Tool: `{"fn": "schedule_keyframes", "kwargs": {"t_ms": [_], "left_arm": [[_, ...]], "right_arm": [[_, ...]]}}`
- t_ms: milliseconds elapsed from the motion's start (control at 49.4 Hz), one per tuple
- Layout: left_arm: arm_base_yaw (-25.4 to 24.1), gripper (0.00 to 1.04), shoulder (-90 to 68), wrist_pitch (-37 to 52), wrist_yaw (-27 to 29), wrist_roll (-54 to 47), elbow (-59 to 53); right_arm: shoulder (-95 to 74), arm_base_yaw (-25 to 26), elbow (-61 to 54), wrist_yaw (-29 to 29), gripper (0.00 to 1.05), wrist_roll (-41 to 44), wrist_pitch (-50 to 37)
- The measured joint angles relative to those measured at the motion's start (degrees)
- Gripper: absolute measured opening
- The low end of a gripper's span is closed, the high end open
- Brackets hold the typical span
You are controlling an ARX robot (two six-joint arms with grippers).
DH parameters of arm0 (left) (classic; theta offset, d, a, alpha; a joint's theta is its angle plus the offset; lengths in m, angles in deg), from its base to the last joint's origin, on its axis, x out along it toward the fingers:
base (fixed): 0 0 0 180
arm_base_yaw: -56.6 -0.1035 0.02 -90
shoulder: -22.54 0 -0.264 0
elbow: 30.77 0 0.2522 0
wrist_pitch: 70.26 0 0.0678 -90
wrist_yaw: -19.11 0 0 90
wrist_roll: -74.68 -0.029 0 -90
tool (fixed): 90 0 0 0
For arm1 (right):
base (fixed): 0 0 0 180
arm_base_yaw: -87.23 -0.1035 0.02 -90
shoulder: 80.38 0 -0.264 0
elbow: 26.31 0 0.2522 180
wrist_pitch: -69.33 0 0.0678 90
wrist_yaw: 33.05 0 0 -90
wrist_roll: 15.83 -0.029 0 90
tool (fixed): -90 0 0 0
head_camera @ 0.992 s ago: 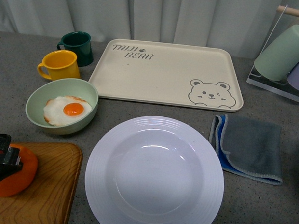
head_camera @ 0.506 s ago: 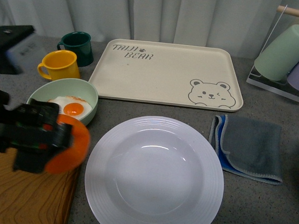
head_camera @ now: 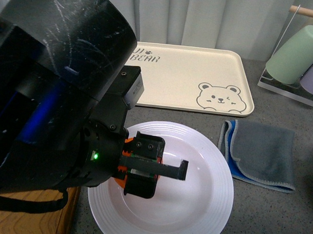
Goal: Place orange and plate with both arms
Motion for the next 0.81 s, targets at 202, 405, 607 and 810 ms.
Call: {"fn": "schedule_keyframes", "kwargs": {"t_ms": [202, 405, 607, 810], "left_arm": [[-0.5, 0.49, -3.4, -0.1, -0.4, 0.2, 1.5], [0.6, 0.49, -5.7, 1.3, 0.2, 0.0, 1.7], [1.0, 0.71, -6.0, 2.1, 2.0, -0.6, 1.9], [0.3, 1.00, -2.8, 1.7, 2.7, -0.6, 1.0]], "right_arm": [[0.0, 0.0, 0.0, 0.0, 0.95, 0.0, 0.0], [0.0, 0.0, 0.0, 0.0, 0.95, 0.0, 0.0], [0.0, 0.0, 0.0, 0.0, 0.95, 0.0, 0.0], [0.0, 0.0, 0.0, 0.0, 0.95, 0.0, 0.0]]}}
